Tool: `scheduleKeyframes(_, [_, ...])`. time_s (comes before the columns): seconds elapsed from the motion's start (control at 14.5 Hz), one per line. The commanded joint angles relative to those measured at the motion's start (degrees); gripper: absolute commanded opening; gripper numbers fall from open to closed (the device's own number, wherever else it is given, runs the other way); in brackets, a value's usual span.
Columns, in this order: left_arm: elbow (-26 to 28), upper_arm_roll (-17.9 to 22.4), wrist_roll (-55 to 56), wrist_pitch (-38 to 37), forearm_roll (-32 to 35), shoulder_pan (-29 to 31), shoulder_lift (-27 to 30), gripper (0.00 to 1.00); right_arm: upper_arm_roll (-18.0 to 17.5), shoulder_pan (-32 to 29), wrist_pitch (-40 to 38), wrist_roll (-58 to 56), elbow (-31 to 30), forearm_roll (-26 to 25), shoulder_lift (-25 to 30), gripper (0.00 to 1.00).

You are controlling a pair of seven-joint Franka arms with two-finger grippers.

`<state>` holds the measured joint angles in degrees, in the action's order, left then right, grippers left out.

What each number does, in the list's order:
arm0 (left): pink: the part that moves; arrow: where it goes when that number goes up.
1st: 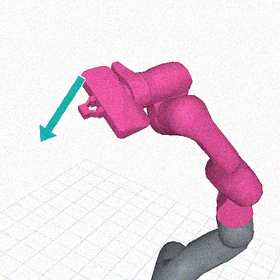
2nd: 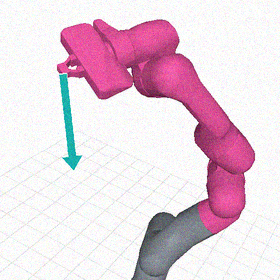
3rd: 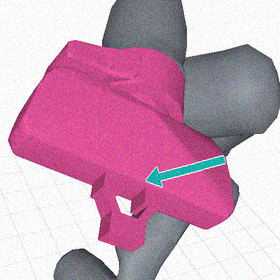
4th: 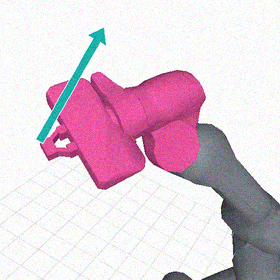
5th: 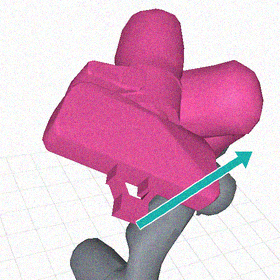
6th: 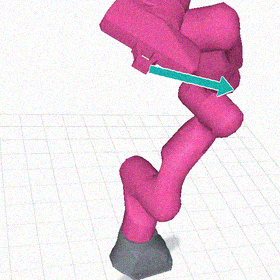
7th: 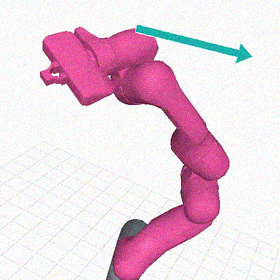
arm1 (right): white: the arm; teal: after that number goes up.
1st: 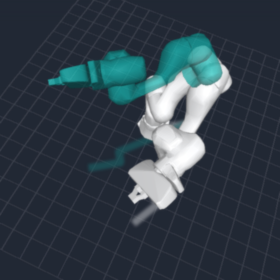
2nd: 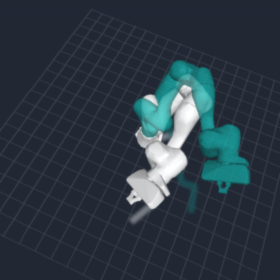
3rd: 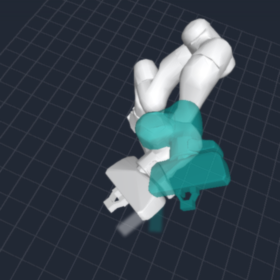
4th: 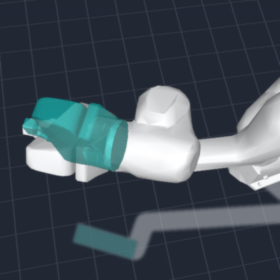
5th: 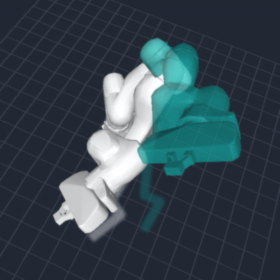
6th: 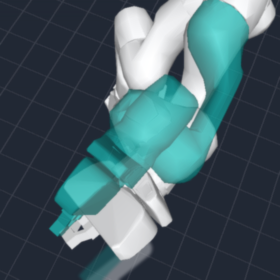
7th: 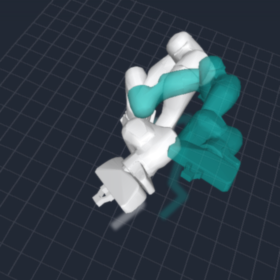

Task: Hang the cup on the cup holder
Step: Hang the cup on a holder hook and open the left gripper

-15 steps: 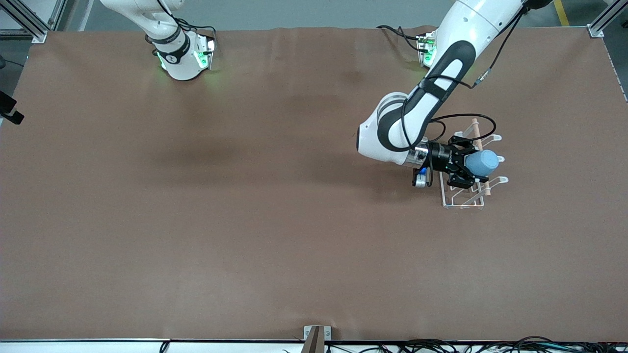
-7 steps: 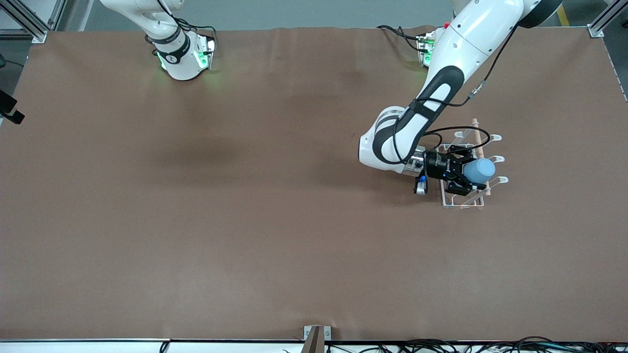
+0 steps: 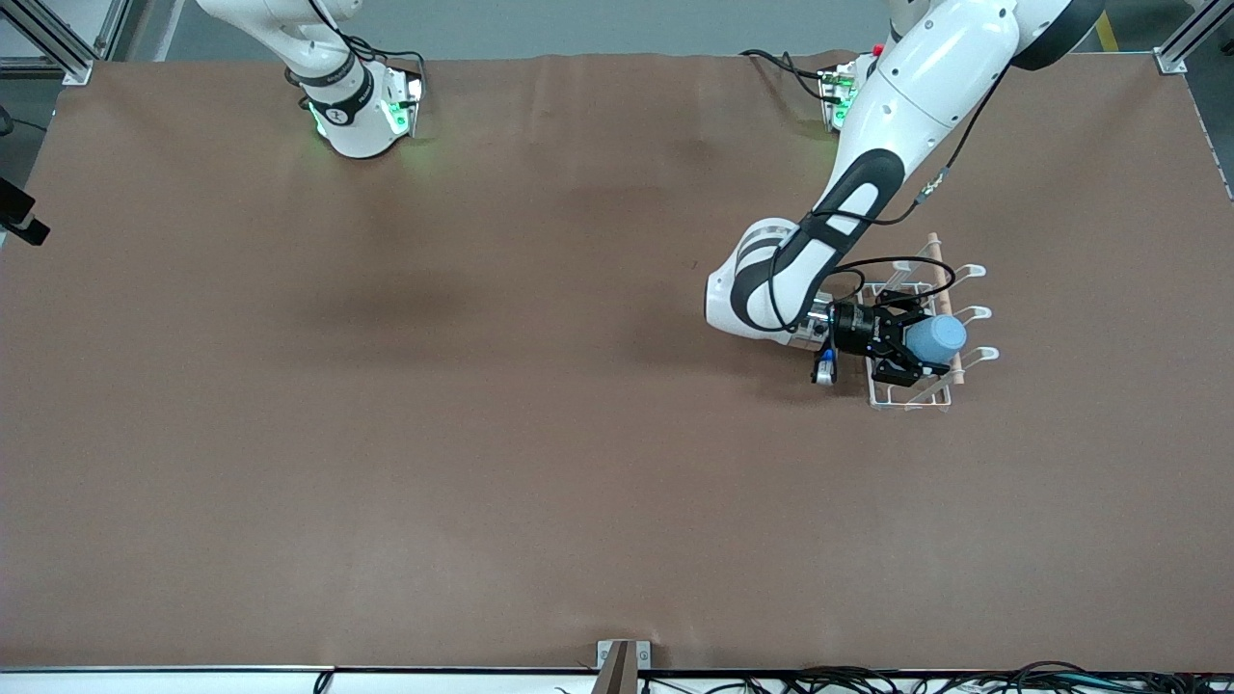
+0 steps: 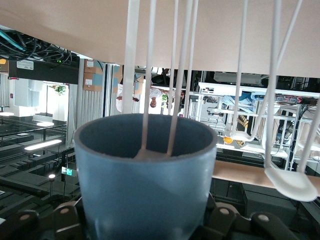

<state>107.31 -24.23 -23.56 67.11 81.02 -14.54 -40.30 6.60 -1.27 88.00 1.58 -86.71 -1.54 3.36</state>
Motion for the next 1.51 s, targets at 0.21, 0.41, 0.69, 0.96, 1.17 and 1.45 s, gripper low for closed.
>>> scheduleKeyframes(0.21, [-1.1,0.2,0.4,-1.4,1.2,-0.2,-1.1,0.3,-0.4,-1.2,-0.6,0.4,0.9,-0.1,-0.8,1.0])
scheduleKeyframes(0.41, [-1.3,0.1,1.1,-1.5,0.4,-0.1,-0.5,0.84,-1.3,-1.9,-0.7,0.4,0.9,-0.1,-0.7,1.0])
scheduleKeyframes(0.69, [-1.3,0.1,1.1,-3.0,0.3,-0.4,-0.4,0.97,-1.3,-1.6,-0.9,0.4,0.9,-0.1,-0.7,1.0])
scheduleKeyframes(0.96, [-1.4,0.1,1.1,-3.7,-0.1,-0.4,-0.3,1.0,-1.5,-1.9,-0.6,0.7,1.0,-0.1,-0.7,1.0])
scheduleKeyframes(1.17, [-2.7,0.0,1.0,-3.8,-1.6,-0.6,0.7,1.0,-1.5,-1.7,-0.6,0.7,1.0,-0.1,-0.7,1.0])
scheduleKeyframes(1.45, [-9.1,-0.4,1.0,-3.4,-7.1,-0.5,1.9,1.0,-1.5,-1.6,-0.6,0.7,1.0,0.0,-0.7,1.0])
